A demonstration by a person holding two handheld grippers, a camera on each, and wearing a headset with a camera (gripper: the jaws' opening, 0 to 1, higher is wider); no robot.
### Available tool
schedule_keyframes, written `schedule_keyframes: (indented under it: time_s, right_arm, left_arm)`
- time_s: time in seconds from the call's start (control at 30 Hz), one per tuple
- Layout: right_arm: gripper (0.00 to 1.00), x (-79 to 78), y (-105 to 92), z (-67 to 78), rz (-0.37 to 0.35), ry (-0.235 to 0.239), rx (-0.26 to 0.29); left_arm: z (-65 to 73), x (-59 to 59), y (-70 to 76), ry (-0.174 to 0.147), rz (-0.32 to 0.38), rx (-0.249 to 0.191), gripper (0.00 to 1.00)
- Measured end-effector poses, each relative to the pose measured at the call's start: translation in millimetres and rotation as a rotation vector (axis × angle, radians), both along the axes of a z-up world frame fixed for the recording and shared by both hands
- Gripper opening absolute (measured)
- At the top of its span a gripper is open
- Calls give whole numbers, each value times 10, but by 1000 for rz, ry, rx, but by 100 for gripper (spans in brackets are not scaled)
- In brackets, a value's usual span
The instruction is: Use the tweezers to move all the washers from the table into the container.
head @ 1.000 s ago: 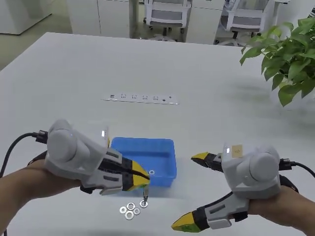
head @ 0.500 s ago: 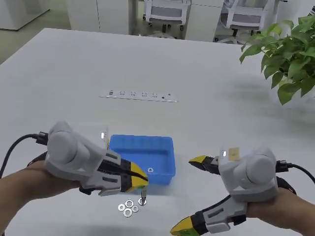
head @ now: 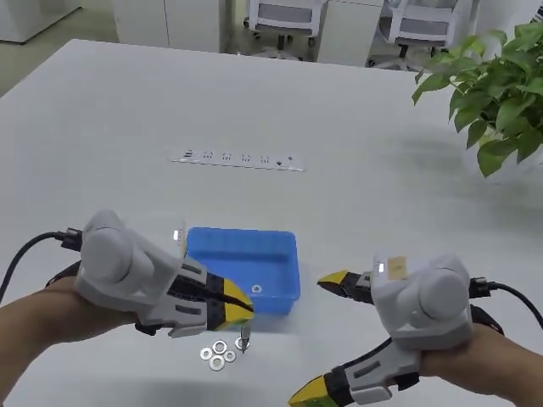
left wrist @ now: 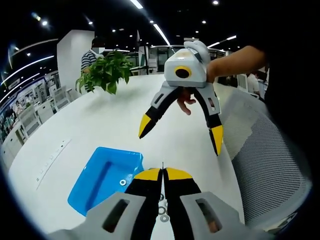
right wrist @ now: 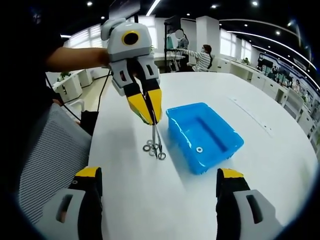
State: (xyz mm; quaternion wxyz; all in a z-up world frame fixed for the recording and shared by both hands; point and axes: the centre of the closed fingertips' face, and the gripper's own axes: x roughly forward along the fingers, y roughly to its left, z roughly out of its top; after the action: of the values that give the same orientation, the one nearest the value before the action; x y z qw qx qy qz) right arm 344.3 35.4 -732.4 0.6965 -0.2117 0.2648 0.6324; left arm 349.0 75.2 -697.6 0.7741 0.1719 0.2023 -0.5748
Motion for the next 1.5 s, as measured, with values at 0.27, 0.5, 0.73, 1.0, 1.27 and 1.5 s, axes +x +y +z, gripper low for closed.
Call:
schedule_keyframes:
  time_s: [0.27, 0.5, 0.73, 1.0, 1.27, 1.5]
  right_arm:
    - [85, -54, 96, 11, 63, -6, 18]
    - [74, -55, 207, 29, 136, -38, 29]
    - [59, -64, 284, -15, 208, -63, 20]
    - [44, -84, 374, -130, 289, -98, -21]
    - [32, -89, 492, -199, 341, -113, -35]
    - [27, -54, 576, -258, 371, -122, -50]
  left_arm:
    - [1, 1, 13, -3, 2, 1, 6]
    - [5, -14, 24, -1, -2, 1, 6]
    - [5, -23, 6, 3, -12, 2, 6]
    - [-1, -28, -1, 7, -25, 10, 6]
    - [-9, -20, 11, 11, -29, 16, 6]
    - [-5, -20, 13, 15, -29, 19, 6]
